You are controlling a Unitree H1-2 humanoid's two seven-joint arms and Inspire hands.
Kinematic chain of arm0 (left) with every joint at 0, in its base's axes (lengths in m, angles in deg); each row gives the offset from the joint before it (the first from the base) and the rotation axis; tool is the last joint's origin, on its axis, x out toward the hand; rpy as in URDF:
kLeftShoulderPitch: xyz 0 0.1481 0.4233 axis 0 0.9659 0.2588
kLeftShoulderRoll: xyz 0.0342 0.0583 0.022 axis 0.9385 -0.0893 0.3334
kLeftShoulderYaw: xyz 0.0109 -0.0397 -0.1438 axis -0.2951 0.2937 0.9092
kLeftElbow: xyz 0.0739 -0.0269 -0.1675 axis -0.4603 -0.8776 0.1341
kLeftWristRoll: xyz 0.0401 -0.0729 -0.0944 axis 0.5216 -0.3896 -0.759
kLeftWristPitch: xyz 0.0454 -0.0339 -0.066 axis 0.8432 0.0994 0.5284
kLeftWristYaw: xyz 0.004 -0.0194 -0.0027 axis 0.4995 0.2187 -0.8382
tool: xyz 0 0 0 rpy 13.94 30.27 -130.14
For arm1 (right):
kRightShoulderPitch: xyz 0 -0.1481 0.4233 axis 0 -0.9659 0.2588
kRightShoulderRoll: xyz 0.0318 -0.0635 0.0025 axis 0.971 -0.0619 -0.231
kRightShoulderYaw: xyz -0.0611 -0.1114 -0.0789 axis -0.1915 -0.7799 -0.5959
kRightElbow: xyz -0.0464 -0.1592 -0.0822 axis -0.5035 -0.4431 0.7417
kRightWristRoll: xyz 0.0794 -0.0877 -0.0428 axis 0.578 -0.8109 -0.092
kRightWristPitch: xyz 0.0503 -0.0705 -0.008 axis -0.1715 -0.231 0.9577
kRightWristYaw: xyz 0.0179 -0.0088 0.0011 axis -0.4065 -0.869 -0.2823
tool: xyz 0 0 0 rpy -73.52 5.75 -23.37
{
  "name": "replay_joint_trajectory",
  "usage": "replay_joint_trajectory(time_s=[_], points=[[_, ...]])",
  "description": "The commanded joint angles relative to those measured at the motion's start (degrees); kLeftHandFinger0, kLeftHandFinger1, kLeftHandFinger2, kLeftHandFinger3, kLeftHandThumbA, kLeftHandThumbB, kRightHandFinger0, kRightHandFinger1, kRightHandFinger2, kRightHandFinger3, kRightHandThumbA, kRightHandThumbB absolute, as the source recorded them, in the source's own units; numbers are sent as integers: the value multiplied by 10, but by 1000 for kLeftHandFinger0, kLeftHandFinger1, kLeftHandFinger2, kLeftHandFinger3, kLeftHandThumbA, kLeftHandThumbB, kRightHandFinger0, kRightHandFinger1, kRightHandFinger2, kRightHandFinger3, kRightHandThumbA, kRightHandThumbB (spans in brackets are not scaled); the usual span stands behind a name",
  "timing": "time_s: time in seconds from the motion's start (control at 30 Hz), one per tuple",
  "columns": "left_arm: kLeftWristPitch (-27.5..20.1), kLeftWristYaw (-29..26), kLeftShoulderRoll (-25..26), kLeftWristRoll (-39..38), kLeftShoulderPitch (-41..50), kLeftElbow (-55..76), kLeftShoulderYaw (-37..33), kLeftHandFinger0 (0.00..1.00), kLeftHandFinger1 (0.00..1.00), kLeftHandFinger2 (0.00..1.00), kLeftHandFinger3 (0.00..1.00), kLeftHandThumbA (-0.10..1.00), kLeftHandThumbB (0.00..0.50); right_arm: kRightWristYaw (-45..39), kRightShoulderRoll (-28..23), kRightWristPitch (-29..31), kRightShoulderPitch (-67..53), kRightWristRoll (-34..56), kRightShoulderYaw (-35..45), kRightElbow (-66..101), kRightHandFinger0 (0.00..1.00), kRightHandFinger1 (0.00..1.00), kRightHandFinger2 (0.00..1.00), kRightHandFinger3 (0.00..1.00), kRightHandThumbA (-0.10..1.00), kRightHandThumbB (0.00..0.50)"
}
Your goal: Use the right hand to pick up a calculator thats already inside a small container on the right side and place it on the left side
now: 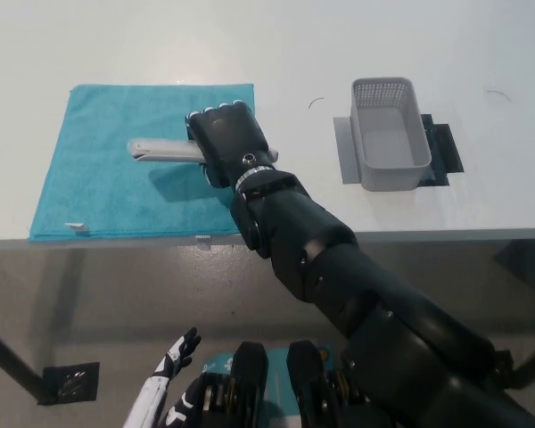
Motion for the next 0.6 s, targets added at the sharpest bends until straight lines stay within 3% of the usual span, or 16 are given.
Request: replay_joint_trajectory(time_s=[0.0, 0.1, 0.57], points=[[-27, -7, 9, 5, 4, 18, -7, 1000, 1000, 1000, 1000, 951, 0, -47, 5, -22, 27, 32, 14, 5, 1000, 1000, 1000, 1000, 733, 482], [-27, -9, 9, 8, 1, 18, -8, 1000, 1000, 1000, 1000, 954, 0, -66, 4, -26, 31, 39, 17, 6, 1000, 1000, 1000, 1000, 813, 500], [-27, -4, 10, 1, 0, 19, -10, 1000, 1000, 1000, 1000, 936, 3, -93, -3, -35, 40, 53, 19, 8, 1000, 1000, 1000, 1000, 917, 500]])
